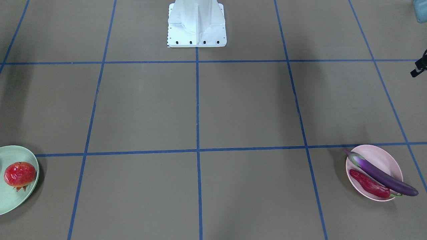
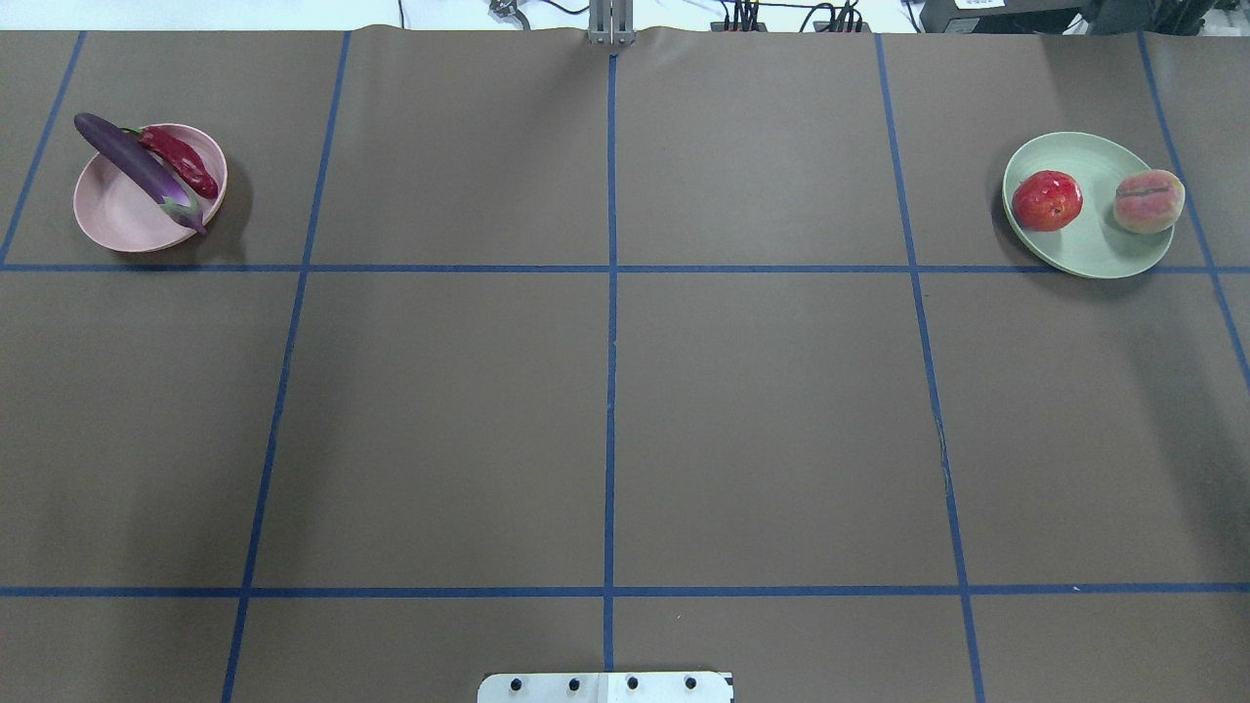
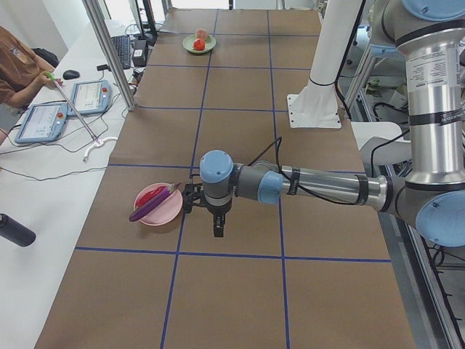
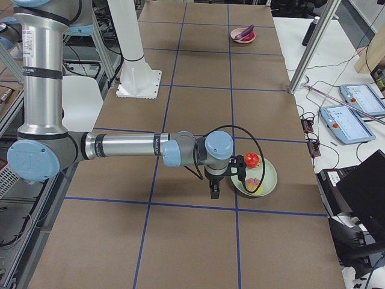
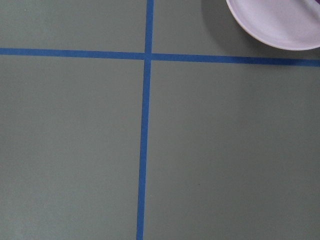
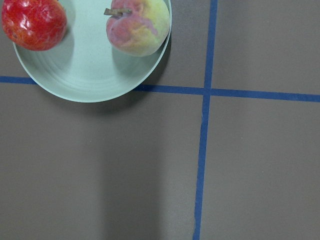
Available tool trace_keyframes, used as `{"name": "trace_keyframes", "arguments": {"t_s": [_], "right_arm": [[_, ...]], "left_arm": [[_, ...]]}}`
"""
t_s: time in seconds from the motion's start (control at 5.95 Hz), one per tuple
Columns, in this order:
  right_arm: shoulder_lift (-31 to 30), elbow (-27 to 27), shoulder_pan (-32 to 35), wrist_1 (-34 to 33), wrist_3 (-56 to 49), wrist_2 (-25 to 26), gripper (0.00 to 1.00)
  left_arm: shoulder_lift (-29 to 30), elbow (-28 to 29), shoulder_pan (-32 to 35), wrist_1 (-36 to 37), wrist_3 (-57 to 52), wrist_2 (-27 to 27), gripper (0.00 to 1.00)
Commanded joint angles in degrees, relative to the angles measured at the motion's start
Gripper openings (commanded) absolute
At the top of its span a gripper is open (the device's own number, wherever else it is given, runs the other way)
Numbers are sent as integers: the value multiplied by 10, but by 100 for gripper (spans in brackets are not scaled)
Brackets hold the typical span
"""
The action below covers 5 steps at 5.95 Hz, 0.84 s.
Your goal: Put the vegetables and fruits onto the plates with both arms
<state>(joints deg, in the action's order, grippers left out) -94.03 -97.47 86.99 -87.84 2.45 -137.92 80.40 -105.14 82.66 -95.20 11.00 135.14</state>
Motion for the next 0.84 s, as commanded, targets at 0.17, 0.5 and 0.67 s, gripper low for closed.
{"name": "trace_keyframes", "arguments": {"t_s": [0.17,0.5,0.67], "right_arm": [[0,0,0,2,-1,-1,100],[1,-1,-1,3,-1,-2,100],[1,-1,-1,3,0,-1,100]], "left_arm": [[3,-2,9,14,0,-2,100],[1,-2,9,14,21,14,100],[2,-3,9,13,21,14,100]]}}
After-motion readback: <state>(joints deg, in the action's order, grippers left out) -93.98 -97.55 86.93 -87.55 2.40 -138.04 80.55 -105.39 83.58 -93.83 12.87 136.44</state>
